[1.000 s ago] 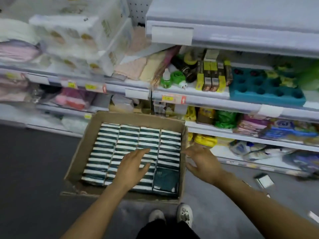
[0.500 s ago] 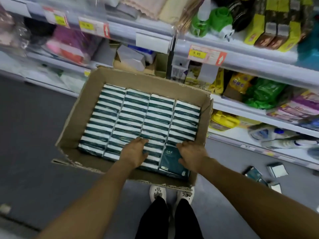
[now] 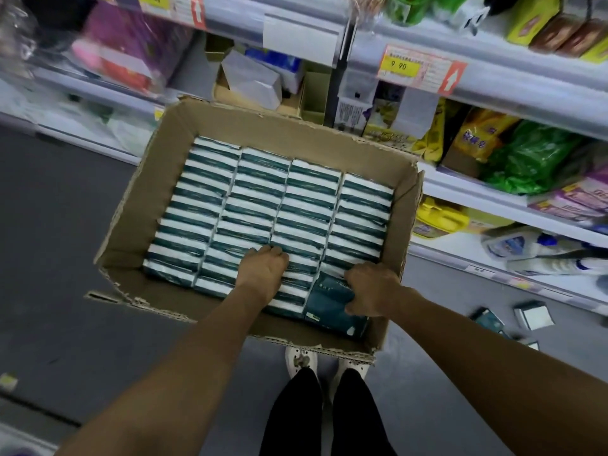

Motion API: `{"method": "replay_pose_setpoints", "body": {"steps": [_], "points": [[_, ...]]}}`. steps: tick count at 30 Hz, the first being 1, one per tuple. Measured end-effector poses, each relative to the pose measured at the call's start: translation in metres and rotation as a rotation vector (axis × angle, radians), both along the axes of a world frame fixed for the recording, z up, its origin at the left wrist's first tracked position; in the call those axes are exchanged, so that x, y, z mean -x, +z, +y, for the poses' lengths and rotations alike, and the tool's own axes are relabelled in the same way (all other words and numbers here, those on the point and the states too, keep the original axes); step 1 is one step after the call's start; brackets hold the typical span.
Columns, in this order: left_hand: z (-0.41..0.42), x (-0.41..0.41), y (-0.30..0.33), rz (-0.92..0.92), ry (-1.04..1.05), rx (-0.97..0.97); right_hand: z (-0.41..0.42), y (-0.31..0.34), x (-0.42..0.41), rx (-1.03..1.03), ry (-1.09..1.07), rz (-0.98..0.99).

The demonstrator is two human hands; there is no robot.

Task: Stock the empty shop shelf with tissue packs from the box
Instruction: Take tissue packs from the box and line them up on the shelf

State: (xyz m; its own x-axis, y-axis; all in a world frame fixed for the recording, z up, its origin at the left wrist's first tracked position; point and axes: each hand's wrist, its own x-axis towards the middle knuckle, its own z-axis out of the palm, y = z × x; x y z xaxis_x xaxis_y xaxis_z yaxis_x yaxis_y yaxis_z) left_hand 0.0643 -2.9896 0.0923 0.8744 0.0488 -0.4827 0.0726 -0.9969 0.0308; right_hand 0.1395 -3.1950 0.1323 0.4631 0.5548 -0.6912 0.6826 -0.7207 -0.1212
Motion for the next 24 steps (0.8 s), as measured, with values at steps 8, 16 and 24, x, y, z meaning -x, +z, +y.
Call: {"method": "replay_pose_setpoints", "body": {"steps": [8,16,24], "points": [[0.006,-0.005,-0.007,0.066,-0.136,-0.114,-0.002,0.013,-0.027,-0.069,-0.049,-0.109],[0.020,-0.007,0.008,-0.031,-0.385,-0.116,-0.009,0.033,-0.030,-0.149,-0.201,-0.137],[0.046,-0.014,0.088,-0.086,0.342,0.658,-0.030,0.086,-0.043,-0.496,-0.709,-0.007]]}}
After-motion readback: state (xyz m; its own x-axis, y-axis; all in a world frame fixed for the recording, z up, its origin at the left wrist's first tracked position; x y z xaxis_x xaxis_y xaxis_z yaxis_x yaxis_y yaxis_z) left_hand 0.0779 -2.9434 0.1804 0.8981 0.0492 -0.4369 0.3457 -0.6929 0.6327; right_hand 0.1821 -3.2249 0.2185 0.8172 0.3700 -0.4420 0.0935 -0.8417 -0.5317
